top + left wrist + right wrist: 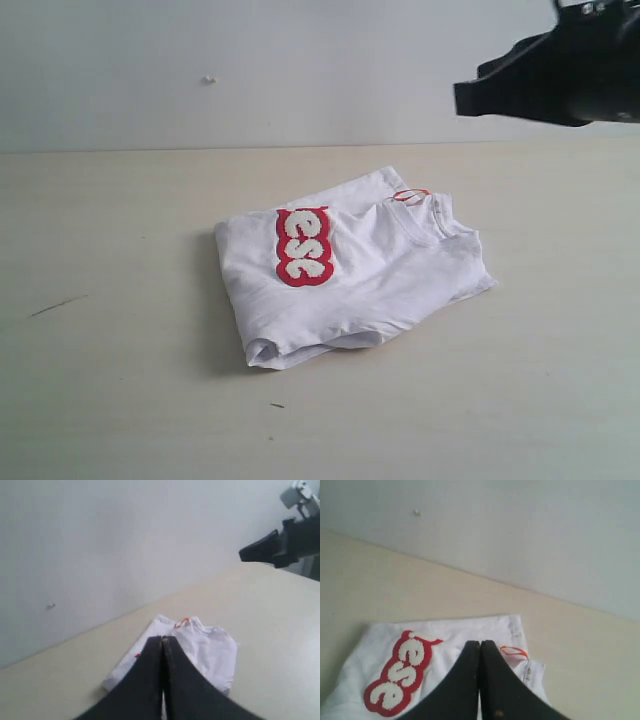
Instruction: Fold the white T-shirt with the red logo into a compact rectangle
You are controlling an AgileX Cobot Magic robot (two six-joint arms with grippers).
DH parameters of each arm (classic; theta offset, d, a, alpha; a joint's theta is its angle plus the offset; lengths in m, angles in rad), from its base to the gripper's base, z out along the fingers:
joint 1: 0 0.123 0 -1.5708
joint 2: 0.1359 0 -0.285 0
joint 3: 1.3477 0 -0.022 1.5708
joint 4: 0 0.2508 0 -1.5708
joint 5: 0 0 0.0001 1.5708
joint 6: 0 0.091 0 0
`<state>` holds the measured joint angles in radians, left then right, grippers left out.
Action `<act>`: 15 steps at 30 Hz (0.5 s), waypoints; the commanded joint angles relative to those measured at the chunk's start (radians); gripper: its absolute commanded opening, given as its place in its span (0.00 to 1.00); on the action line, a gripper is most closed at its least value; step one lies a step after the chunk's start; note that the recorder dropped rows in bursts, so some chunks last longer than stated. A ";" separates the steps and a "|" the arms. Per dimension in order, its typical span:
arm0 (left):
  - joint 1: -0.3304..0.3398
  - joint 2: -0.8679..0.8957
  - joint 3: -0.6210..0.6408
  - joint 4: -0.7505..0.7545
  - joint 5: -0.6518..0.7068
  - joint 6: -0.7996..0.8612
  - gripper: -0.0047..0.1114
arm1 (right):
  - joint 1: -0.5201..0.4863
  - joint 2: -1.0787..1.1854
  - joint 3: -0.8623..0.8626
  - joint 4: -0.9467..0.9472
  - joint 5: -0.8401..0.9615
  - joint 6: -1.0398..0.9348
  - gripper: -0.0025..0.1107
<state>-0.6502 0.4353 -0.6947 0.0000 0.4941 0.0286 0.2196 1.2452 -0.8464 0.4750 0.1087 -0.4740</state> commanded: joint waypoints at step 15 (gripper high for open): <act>0.002 -0.435 0.125 0.007 -0.201 -0.067 0.04 | 0.000 -0.910 0.277 0.075 -0.008 0.087 0.02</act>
<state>-0.6502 0.0222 -0.5745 0.0057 0.3118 -0.0267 0.2196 0.4041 -0.5868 0.5364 0.0892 -0.3964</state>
